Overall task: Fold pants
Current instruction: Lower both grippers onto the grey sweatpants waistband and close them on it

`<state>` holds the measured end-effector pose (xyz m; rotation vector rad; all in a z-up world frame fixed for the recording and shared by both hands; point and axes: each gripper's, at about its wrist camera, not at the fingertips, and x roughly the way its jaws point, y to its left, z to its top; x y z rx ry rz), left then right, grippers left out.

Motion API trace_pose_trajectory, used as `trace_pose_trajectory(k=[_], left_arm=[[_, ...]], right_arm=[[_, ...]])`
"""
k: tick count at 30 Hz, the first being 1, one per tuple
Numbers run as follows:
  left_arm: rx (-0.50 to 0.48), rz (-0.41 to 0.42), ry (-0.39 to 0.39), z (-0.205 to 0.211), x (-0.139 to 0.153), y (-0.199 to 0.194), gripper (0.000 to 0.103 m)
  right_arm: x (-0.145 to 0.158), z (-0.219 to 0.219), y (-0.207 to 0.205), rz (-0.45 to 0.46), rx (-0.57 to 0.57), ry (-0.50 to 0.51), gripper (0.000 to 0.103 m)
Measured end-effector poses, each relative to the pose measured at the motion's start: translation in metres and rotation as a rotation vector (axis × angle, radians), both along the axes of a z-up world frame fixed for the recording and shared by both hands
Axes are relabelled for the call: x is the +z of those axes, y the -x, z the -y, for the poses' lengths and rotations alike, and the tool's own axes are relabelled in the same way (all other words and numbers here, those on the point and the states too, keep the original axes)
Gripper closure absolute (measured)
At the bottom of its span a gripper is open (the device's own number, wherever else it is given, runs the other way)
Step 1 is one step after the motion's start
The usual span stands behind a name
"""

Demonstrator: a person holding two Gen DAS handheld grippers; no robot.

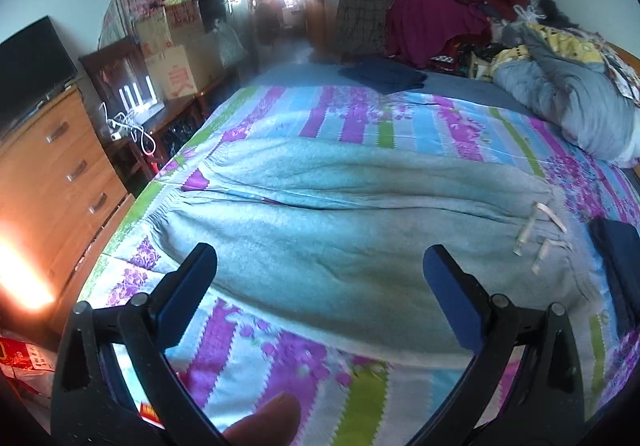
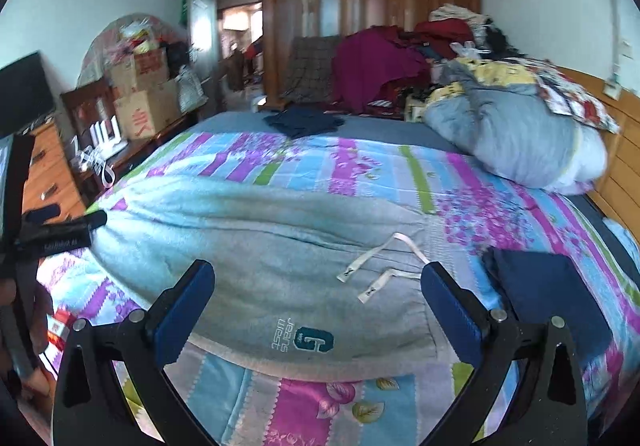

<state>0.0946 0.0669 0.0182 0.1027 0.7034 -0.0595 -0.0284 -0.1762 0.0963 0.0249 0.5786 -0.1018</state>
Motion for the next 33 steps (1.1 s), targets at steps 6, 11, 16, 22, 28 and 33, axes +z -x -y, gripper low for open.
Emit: trace_pose_trajectory(k=[6, 11, 16, 22, 28, 33], left_arm=[[0.057, -0.015, 0.001, -0.034, -0.02, -0.097, 0.001], [0.107, 0.006, -0.048, -0.04, -0.039, -0.171, 0.0], [0.08, -0.071, -0.106, -0.029, -0.061, -0.228, 0.0], [0.006, -0.146, -0.111, -0.033, -0.043, -0.275, 0.0], [-0.026, -0.181, -0.103, -0.065, -0.007, -0.344, 0.0], [-0.075, -0.345, -0.023, -0.087, -0.023, -0.4, 0.0]], right_arm=[[-0.026, 0.012, -0.106, -0.086, 0.099, -0.051, 0.0], [-0.056, 0.009, -0.208, -0.135, 0.152, -0.027, 0.0], [-0.073, -0.001, -0.278, -0.203, 0.2, -0.002, 0.0], [-0.048, 0.004, -0.334, -0.275, 0.241, -0.043, 0.0], [0.007, 0.024, -0.383, -0.268, 0.279, -0.021, 0.0], [0.031, 0.02, -0.427, -0.277, 0.361, 0.04, 0.0]])
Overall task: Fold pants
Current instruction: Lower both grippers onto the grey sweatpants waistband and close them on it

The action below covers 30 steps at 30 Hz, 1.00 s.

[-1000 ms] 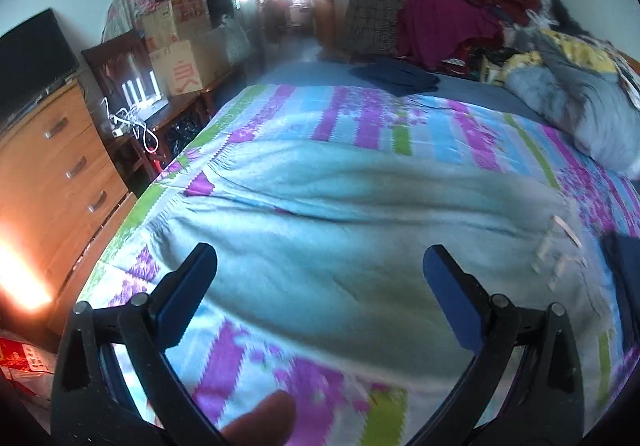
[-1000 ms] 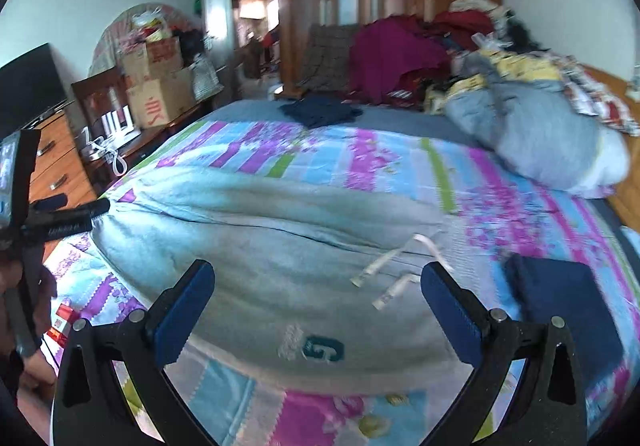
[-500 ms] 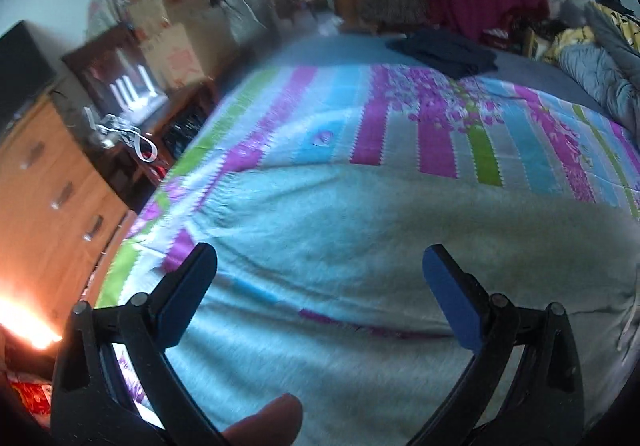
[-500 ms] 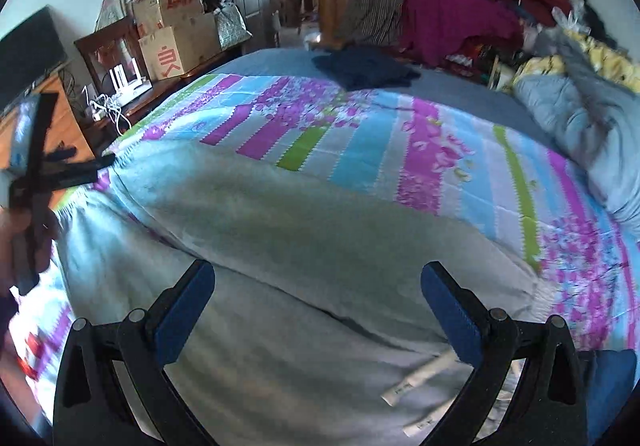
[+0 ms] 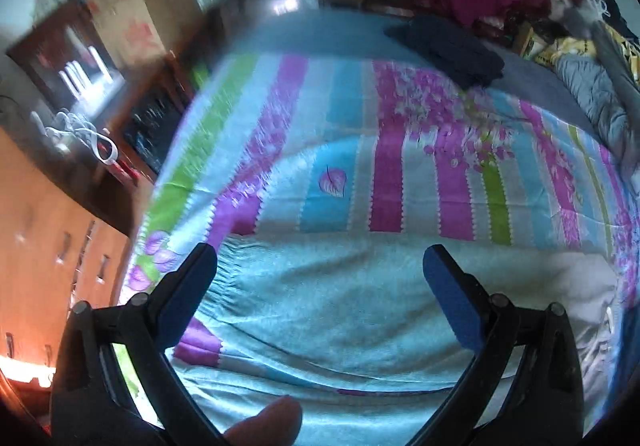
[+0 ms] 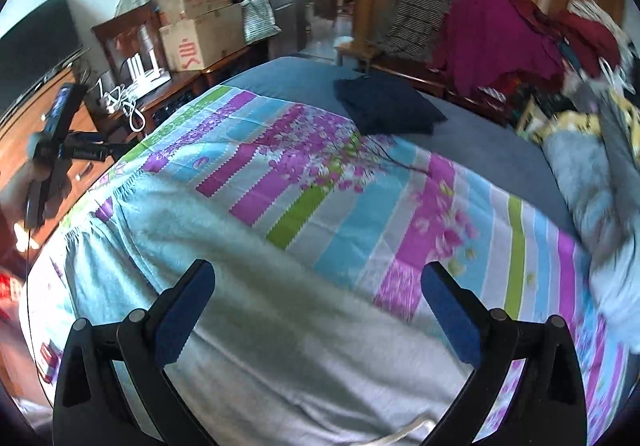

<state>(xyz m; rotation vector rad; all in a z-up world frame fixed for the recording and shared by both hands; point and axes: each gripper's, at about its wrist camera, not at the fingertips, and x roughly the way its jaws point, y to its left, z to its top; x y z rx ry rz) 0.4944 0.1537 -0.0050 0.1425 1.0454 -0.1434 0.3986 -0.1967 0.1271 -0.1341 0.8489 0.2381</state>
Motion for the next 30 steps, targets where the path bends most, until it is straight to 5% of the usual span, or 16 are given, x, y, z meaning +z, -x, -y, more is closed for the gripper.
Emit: trace_pose_trajectory(k=[3, 8, 15, 30], left_arm=[[-0.219, -0.04, -0.107, 0.011, -0.022, -0.018, 0.0], [-0.49, -0.037, -0.153, 0.015, -0.039, -0.039, 0.0], [-0.763, -0.238, -0.278, 0.026, -0.087, -0.075, 0.0], [-0.962, -0.515, -0.218, 0.045, -0.168, -0.092, 0.001]], right_arm=[[-0.003, -0.004, -0.02, -0.009, 0.023, -0.023, 0.0], [-0.033, -0.009, -0.035, -0.02, 0.038, -0.029, 0.0], [-0.07, -0.008, -0.043, -0.086, 0.093, -0.025, 0.0], [-0.123, 0.013, -0.064, -0.188, 0.06, -0.068, 0.0]])
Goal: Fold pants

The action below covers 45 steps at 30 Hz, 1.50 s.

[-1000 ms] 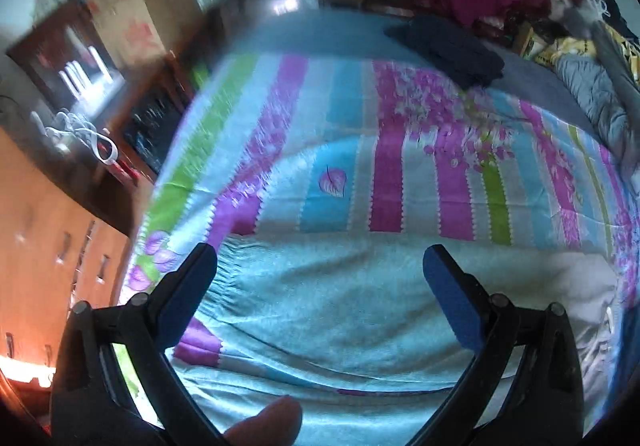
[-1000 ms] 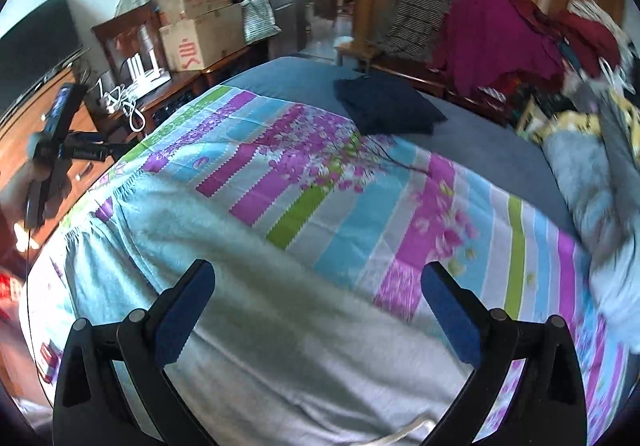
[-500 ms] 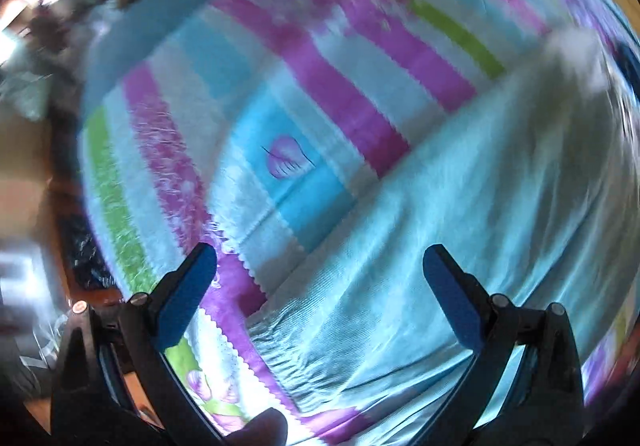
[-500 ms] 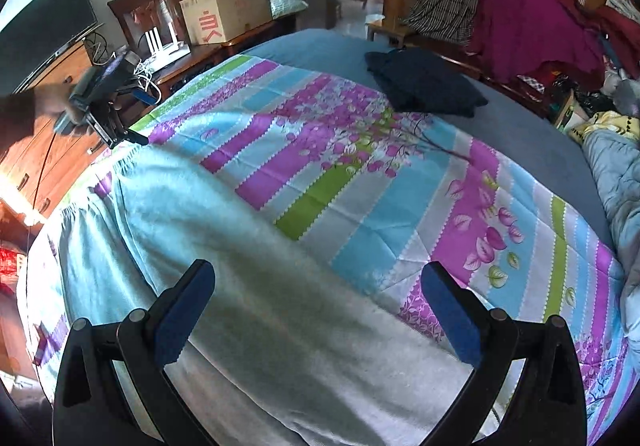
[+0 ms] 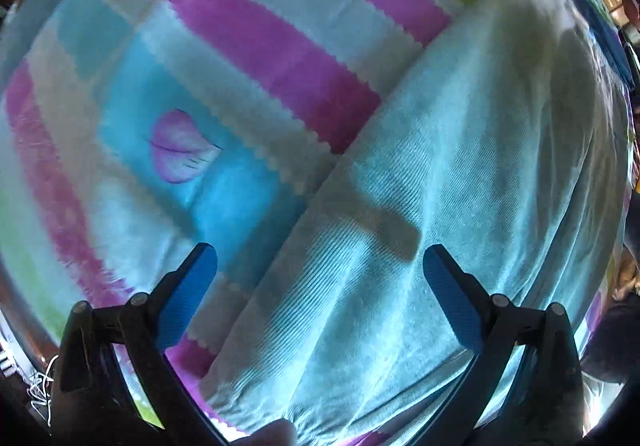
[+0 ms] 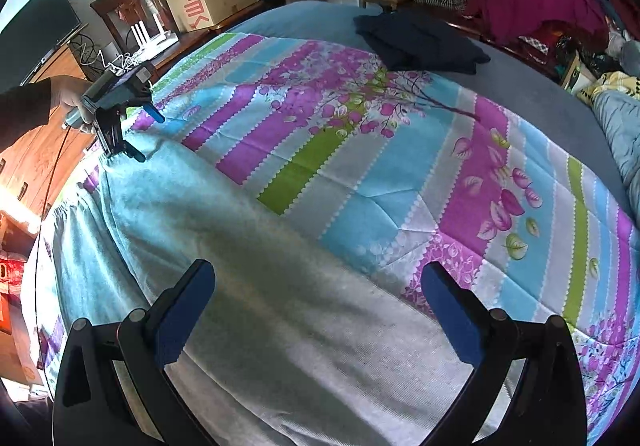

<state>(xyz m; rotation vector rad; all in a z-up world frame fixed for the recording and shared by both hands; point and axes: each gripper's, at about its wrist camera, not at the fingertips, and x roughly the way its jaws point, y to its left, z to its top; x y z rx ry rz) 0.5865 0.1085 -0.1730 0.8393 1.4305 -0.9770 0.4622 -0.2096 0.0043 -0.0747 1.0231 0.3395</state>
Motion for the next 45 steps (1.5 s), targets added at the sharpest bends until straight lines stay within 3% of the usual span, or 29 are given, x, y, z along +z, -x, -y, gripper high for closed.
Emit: trace_pose_trajectory(k=[6, 11, 12, 13, 14, 15, 16, 18, 22, 25, 28, 33, 41, 43, 45], left_arm=[[0.01, -0.035, 0.014, 0.003, -0.011, -0.007, 0.001], [0.008, -0.018, 0.028, -0.002, -0.004, -0.003, 0.015], [0.012, -0.017, 0.036, -0.005, 0.0, 0.003, 0.028], [0.013, -0.003, 0.057, -0.006, 0.007, 0.007, 0.056], [0.015, 0.023, 0.071, -0.009, 0.015, 0.01, 0.072], [0.036, 0.026, 0.094, -0.012, 0.021, 0.012, 0.087], [0.041, 0.022, 0.106, -0.015, 0.024, 0.014, 0.092], [0.03, 0.056, 0.109, -0.018, 0.029, 0.023, 0.093], [0.025, 0.12, 0.136, -0.022, 0.045, 0.04, 0.093], [0.032, 0.134, 0.142, -0.027, 0.049, 0.044, 0.093], [0.053, 0.141, 0.144, -0.032, 0.05, 0.046, 0.093], [0.062, 0.153, 0.117, -0.016, 0.029, 0.04, 0.093], [0.051, 0.162, 0.081, 0.011, 0.013, 0.034, 0.093], [0.049, 0.182, 0.071, 0.015, 0.012, 0.035, 0.093], [0.035, 0.236, 0.057, 0.02, 0.015, 0.042, 0.093]], right_arm=[[-0.019, 0.001, -0.005, -0.035, 0.01, -0.03, 0.0], [-0.026, 0.001, -0.007, -0.049, 0.007, -0.044, 0.003], [-0.027, 0.001, -0.007, -0.048, 0.01, -0.044, 0.005], [-0.027, 0.002, -0.007, -0.047, 0.009, -0.04, 0.006], [-0.028, 0.003, -0.007, -0.05, 0.008, -0.039, 0.009], [-0.028, 0.006, -0.008, -0.053, 0.006, -0.046, 0.014], [-0.028, 0.009, -0.009, -0.061, 0.003, -0.057, 0.017], [-0.029, 0.017, -0.01, -0.082, -0.002, -0.064, 0.031], [-0.033, 0.047, -0.007, -0.166, 0.024, -0.008, 0.033], [-0.044, 0.092, 0.002, -0.244, 0.071, 0.303, 0.033], [-0.06, 0.141, 0.005, -0.376, 0.082, 0.419, 0.033], [-0.091, 0.145, -0.009, -0.49, 0.197, 0.418, 0.033], [-0.151, 0.137, -0.029, -0.61, 0.241, 0.319, 0.034], [-0.153, 0.144, -0.028, -0.613, 0.215, 0.26, 0.044], [-0.143, 0.149, -0.024, -0.576, 0.168, 0.196, 0.093]])
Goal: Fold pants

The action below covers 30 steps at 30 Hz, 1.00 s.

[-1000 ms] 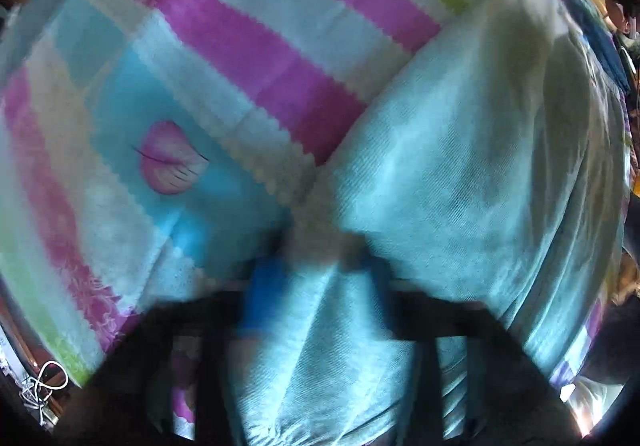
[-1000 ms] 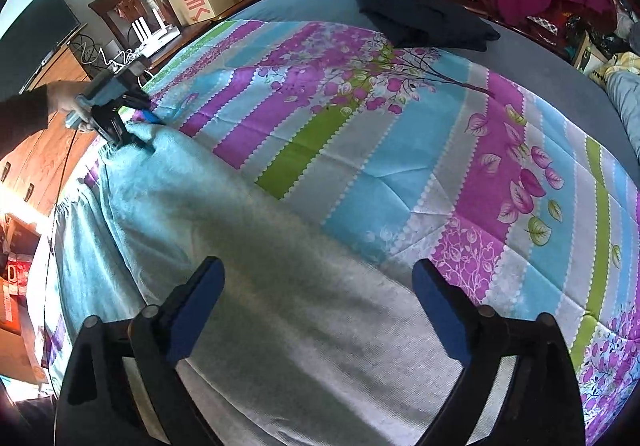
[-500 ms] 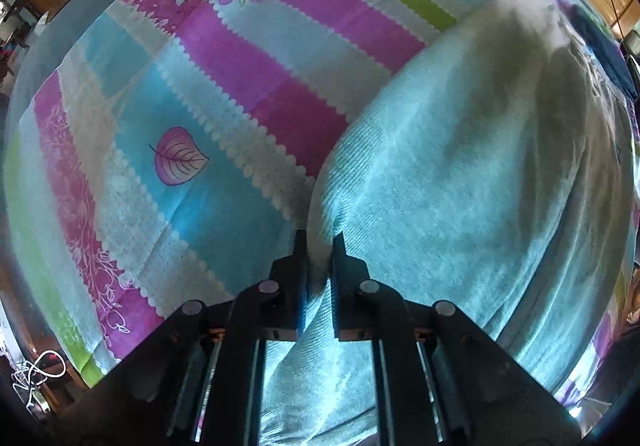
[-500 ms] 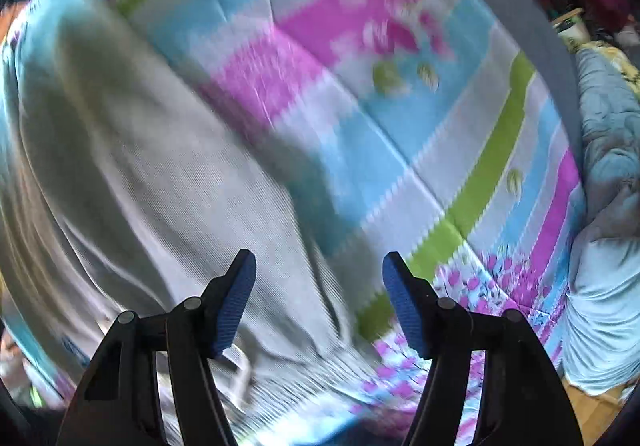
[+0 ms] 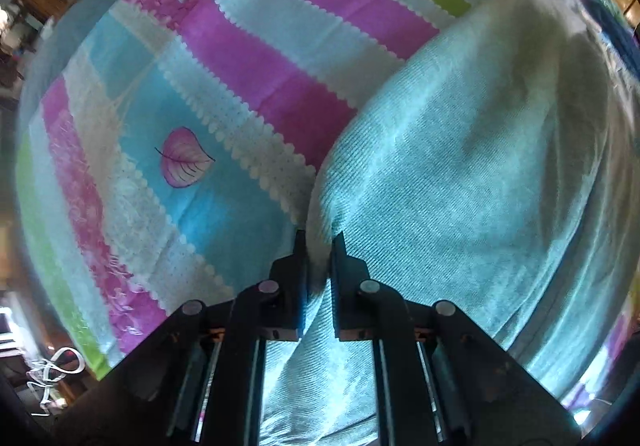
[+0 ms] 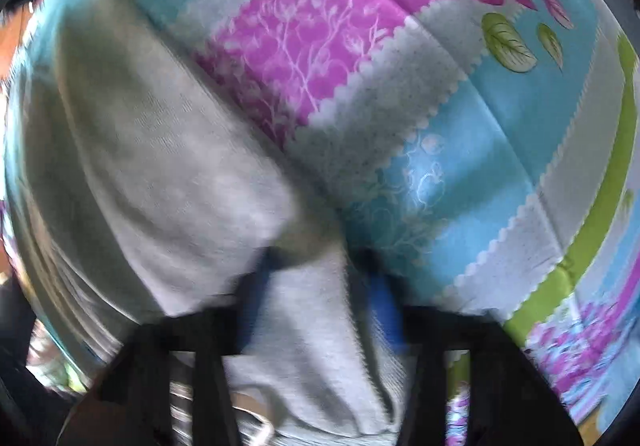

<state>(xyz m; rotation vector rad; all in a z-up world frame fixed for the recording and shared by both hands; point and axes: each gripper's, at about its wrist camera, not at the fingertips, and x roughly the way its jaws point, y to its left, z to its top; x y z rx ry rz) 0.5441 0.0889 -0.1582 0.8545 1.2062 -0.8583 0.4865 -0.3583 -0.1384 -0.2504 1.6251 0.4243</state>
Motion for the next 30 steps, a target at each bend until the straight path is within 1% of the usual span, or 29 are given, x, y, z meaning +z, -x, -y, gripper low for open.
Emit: trace_pose_trajectory(k=[1, 2, 4, 5, 8, 11, 14, 17, 18, 19, 22, 24, 26, 28, 29, 30], left_arm=[[-0.002, 0.03, -0.003, 0.001, 0.003, 0.003, 0.093], [0.0, 0.063, -0.002, 0.001, 0.007, 0.007, 0.093], [0.014, 0.145, 0.009, 0.001, 0.018, 0.022, 0.093], [0.012, 0.183, 0.012, 0.0, 0.025, 0.03, 0.093], [0.001, 0.318, 0.016, -0.004, 0.053, 0.063, 0.093], [-0.013, 0.419, 0.016, -0.015, 0.083, 0.095, 0.093], [-0.015, 0.51, 0.016, -0.029, 0.114, 0.135, 0.093], [-0.03, 0.594, 0.01, -0.038, 0.14, 0.18, 0.093], [-0.037, 0.606, 0.01, -0.038, 0.141, 0.185, 0.093], [-0.044, 0.625, 0.01, -0.042, 0.146, 0.199, 0.093], [-0.063, 0.658, -0.028, -0.048, 0.148, 0.235, 0.093], [-0.036, 0.637, -0.033, -0.05, 0.142, 0.243, 0.093], [-0.04, 0.634, -0.081, -0.05, 0.125, 0.261, 0.093], [-0.069, 0.6, -0.127, -0.047, 0.105, 0.288, 0.093], [-0.093, 0.59, -0.143, -0.044, 0.094, 0.302, 0.093], [-0.107, 0.58, -0.151, -0.042, 0.089, 0.311, 0.093]], right_arm=[[0.006, 0.002, 0.003, 0.035, -0.014, 0.004, 0.093], [0.016, 0.0, 0.01, 0.076, -0.027, 0.012, 0.095], [0.039, -0.002, 0.031, 0.152, -0.061, 0.006, 0.096], [0.054, -0.002, 0.045, 0.197, -0.079, 0.006, 0.096], [0.097, -0.008, 0.084, 0.294, -0.106, 0.016, 0.096], [0.136, -0.02, 0.128, 0.355, -0.1, 0.034, 0.096], [0.162, -0.033, 0.174, 0.396, -0.108, 0.042, 0.097], [0.186, -0.051, 0.204, 0.416, -0.103, 0.055, 0.097], [0.192, -0.056, 0.222, 0.416, -0.098, 0.058, 0.097], [0.196, -0.062, 0.241, 0.417, -0.089, 0.074, 0.097], [0.19, -0.078, 0.281, 0.404, -0.096, 0.087, 0.097], [0.179, -0.088, 0.309, 0.387, -0.089, 0.079, 0.097], [0.16, -0.105, 0.341, 0.37, -0.043, 0.084, 0.097], [0.138, -0.119, 0.371, 0.365, 0.02, 0.109, 0.097], [0.126, -0.124, 0.383, 0.358, 0.034, 0.115, 0.097], [0.117, -0.126, 0.392, 0.356, 0.037, 0.122, 0.097]])
